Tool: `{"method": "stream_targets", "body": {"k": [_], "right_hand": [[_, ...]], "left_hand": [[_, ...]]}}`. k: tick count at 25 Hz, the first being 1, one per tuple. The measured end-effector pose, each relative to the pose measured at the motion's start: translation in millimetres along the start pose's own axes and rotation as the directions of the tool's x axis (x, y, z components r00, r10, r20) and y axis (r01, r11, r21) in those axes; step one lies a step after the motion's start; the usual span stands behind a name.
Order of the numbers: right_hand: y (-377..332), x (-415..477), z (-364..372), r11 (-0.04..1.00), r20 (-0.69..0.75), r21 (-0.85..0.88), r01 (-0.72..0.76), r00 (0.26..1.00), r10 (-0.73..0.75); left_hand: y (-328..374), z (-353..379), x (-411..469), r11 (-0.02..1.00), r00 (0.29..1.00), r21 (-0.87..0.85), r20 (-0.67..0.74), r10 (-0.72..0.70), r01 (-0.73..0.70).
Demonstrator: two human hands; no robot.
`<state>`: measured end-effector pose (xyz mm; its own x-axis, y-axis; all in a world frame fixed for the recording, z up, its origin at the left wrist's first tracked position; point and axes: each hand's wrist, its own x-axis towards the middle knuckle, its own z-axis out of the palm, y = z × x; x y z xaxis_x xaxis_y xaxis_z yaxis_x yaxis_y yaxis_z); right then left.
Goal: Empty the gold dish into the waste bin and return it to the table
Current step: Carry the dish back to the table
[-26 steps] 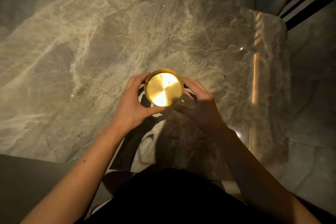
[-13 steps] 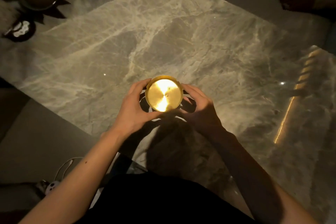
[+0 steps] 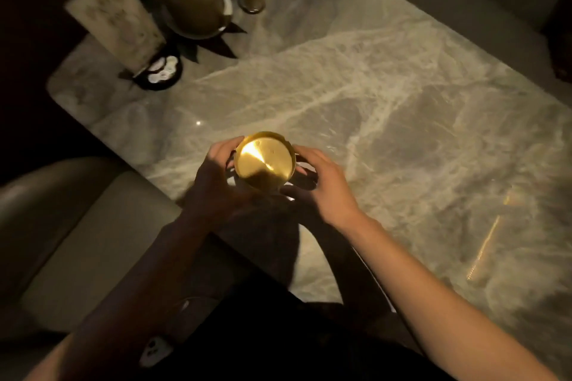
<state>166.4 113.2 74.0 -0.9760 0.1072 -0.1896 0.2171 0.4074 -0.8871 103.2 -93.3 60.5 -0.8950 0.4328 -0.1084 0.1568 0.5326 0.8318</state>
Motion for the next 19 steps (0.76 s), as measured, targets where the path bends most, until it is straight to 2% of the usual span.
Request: {"method": "stream_targets", "body": {"k": [3, 7, 9, 15, 19], "right_hand": [[-30.5, 39.3, 47.6, 0.998, 0.071, 0.030, -0.059, 0.996, 0.056], [-62.2, 86.2, 102.2, 0.985, 0.142, 0.105, -0.134, 0.983, 0.119], [-71.2, 107.4, 126.7, 0.982, 0.164, 0.092, -0.164, 0.975, 0.147], [-92.4, 177.4, 187.8, 0.984, 0.230, 0.016, -0.177, 0.959, 0.169], [-101.0, 214.9, 216.9, 0.979, 0.249, 0.006, -0.202, 0.949, 0.194]], "left_hand": [[-30.3, -46.3, 6.8, 0.992, 0.990, -0.052, -0.074, -0.123, 0.119], [-77.7, -86.7, 11.2, 0.983, 0.967, -0.079, -0.185, -0.178, 0.166], [-100.8, -100.9, 15.9, 0.970, 0.947, -0.094, -0.217, -0.238, 0.223], [-161.9, -136.2, 42.4, 0.966, 0.906, -0.068, -0.335, -0.258, 0.250], [-189.0, -149.1, 60.4, 0.932, 0.854, -0.201, -0.379, -0.358, 0.301]]}}
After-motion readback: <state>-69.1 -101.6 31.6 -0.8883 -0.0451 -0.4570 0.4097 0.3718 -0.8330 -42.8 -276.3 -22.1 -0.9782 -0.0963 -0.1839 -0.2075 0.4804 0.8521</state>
